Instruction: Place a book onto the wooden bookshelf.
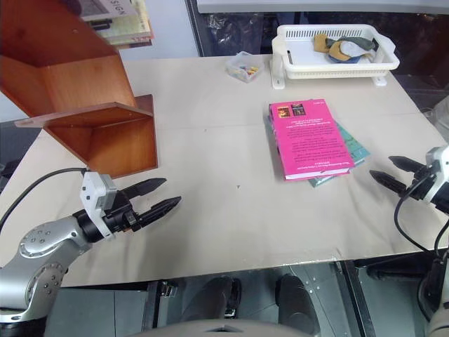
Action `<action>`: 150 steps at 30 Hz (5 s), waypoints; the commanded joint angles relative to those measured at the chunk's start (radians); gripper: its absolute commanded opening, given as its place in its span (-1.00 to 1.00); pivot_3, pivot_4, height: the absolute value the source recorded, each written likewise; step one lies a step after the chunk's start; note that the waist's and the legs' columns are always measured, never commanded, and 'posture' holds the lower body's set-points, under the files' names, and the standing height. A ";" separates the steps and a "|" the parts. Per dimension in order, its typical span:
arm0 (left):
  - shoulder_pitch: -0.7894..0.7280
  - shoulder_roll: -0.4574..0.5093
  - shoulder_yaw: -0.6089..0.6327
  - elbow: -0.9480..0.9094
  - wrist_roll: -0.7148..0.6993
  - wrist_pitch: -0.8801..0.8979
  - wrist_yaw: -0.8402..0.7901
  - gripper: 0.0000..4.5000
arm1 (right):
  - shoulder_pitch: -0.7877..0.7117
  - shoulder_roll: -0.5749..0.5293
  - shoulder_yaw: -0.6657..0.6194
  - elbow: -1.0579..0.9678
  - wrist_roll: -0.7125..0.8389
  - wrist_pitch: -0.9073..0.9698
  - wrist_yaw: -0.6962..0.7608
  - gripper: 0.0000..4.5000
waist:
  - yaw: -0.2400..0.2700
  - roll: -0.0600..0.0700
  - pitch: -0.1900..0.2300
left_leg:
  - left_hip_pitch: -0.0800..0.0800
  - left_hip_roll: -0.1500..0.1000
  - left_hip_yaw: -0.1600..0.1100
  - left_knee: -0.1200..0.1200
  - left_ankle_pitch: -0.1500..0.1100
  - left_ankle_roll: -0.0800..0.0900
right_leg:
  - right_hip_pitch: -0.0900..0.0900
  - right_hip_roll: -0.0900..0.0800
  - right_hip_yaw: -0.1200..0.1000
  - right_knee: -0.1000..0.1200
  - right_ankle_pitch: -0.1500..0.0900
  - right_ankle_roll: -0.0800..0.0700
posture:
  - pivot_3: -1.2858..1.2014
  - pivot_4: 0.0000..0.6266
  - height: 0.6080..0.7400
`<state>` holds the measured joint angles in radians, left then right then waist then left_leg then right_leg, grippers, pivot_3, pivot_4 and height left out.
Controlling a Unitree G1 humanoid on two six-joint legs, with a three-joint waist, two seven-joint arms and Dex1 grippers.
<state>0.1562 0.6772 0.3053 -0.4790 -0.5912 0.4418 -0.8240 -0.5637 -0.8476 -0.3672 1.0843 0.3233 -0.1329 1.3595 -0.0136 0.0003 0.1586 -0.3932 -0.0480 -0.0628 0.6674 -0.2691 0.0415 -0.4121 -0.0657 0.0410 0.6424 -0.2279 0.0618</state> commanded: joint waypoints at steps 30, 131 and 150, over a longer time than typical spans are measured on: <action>-0.574 -0.327 -0.250 0.369 -0.038 0.301 0.223 0.53 | 0.638 0.009 -0.192 -1.099 0.389 0.506 -0.065 1.00 | 0.016 -0.001 0.000 | 0.000 -0.001 -0.002 0.002 0.000 0.000 | 0.000 0.001 -0.002 0.003 0.001 0.001 | 0.03 -0.52 1.00; -1.005 -0.757 0.157 1.057 -0.312 0.695 0.488 0.44 | 0.789 0.042 -0.259 -1.464 0.496 0.584 -0.240 1.00 | 0.028 -0.006 0.003 | -0.001 -0.003 -0.001 0.005 0.003 -0.004 | 0.000 0.006 -0.002 0.005 0.001 0.004 | 0.03 -0.52 1.00; -1.119 -0.742 0.139 1.378 -0.189 0.471 0.422 0.44 | 0.808 0.043 -0.275 -1.499 0.523 0.597 -0.249 1.00 | 0.029 -0.006 0.002 | -0.001 -0.003 -0.001 0.005 0.003 -0.004 | 0.000 0.006 -0.002 0.005 0.001 0.004 | 0.03 -0.52 1.00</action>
<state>-0.9428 -0.0582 0.4351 0.8617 -0.7819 0.9418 -0.3705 0.2405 -0.7938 -0.6061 -0.3851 0.8292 0.4718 1.1087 0.0154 -0.0054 0.1611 -0.3938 -0.0508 -0.0638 0.6721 -0.2663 0.0371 -0.4120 -0.0595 0.0388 0.6474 -0.2271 0.0656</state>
